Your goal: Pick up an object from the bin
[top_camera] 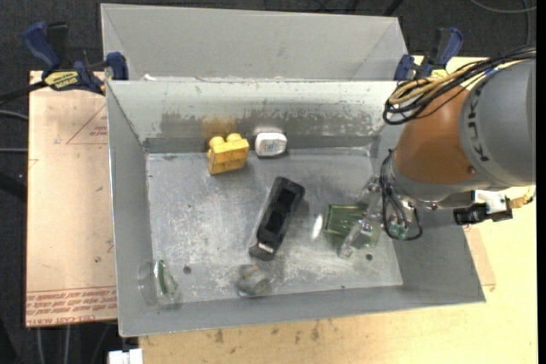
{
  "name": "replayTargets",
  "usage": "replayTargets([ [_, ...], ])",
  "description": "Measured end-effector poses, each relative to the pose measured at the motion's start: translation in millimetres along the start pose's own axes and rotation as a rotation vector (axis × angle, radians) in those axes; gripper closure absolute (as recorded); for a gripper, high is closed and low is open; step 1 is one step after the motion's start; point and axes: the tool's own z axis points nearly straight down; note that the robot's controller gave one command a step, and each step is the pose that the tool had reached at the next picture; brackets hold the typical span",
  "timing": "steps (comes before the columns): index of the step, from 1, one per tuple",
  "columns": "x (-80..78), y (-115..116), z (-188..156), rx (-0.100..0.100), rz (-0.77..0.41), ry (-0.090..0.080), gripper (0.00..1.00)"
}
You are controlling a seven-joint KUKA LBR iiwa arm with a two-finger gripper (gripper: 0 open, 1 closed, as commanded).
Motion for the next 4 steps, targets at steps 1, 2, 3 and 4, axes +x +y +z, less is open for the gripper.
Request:
replayTargets([
  [1,0.0,0.0,-0.4,0.0,0.0,0.0,1.0],
  [2,1.3,-0.1,-4.4,0.0,0.0,0.0,1.0],
  [3,1.8,0.2,-18.8,-0.001,0.0,-0.003,1.0],
  [4,0.6,0.7,-28.8,-0.002,0.0,-0.008,1.0],
])
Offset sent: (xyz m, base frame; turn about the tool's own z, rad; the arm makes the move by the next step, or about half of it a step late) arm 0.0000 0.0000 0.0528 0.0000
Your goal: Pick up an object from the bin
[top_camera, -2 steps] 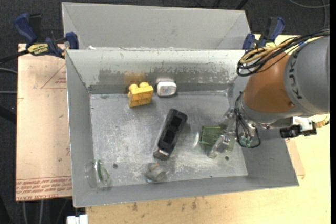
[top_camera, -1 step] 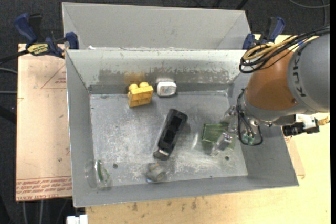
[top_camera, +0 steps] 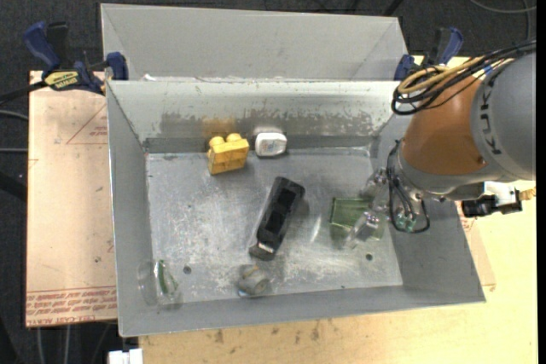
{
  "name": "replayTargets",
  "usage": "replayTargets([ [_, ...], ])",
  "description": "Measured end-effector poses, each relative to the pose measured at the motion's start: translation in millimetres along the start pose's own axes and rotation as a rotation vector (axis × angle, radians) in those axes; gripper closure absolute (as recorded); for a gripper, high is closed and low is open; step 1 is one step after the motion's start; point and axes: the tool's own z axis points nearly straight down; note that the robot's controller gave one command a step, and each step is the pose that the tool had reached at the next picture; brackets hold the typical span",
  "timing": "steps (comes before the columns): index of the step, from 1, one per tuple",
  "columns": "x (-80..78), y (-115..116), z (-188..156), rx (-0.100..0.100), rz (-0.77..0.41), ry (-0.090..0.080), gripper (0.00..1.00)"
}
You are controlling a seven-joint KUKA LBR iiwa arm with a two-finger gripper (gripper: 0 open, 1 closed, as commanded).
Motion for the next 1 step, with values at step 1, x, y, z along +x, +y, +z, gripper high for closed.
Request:
replayTargets([
  [1,-0.2,0.2,-4.8,0.0,0.0,-0.001,1.0],
])
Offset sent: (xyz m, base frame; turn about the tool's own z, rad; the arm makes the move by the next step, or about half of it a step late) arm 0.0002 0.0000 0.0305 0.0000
